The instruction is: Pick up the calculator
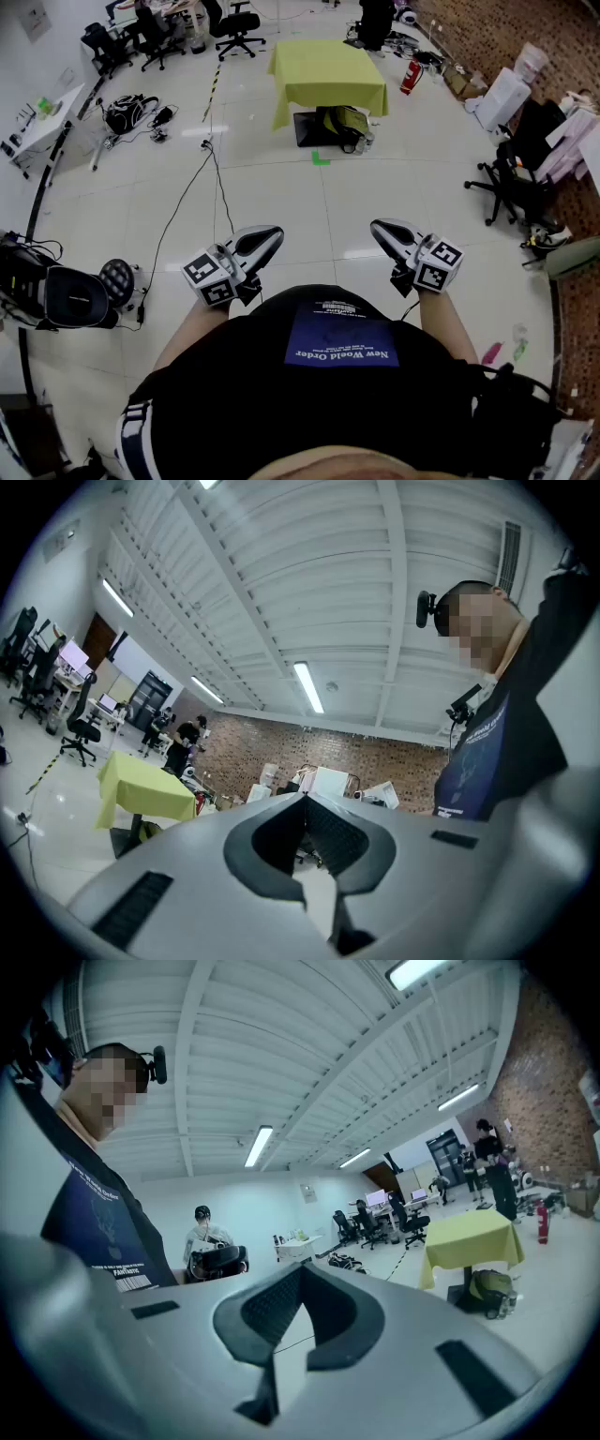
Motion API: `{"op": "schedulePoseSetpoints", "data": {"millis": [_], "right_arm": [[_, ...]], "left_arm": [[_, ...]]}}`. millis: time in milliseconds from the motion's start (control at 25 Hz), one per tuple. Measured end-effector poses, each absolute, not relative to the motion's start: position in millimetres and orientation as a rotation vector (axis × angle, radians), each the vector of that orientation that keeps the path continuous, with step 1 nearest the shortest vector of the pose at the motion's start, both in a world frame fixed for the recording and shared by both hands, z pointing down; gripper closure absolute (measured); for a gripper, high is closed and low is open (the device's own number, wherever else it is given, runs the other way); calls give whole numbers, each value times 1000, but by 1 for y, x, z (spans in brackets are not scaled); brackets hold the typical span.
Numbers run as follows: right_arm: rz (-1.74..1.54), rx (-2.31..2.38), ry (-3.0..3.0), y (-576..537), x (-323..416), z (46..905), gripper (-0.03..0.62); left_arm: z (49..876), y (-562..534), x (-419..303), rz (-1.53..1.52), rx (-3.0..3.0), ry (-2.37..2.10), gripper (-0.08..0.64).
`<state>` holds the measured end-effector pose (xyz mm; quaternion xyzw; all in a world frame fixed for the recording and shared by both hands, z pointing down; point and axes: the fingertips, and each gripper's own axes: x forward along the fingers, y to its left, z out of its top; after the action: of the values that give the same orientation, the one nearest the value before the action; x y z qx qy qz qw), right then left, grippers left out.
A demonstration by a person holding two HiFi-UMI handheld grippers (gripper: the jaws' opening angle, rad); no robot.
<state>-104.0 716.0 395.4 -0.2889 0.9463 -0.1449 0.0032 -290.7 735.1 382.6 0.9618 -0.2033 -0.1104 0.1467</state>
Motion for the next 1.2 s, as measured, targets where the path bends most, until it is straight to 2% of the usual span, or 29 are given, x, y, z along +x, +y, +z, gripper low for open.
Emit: {"op": "schedulePoseSetpoints", "data": {"millis": [320,520,800,1200], "right_arm": [[-463,-941,2954,704,-138,398,604],[-471,-961,2949,692,-129,404,604],[-463,-923,2914,645,-62,406,604],[-407,-883,2936,566,87,387,604]], "left_arm": [[388,720,-333,-320,2750,-583,554],[393,706,-324,-301,2750,-556,554],[386,659,-261,-271,2771,-598,554],[354,589,-104,-302,2775,-595,554]]}}
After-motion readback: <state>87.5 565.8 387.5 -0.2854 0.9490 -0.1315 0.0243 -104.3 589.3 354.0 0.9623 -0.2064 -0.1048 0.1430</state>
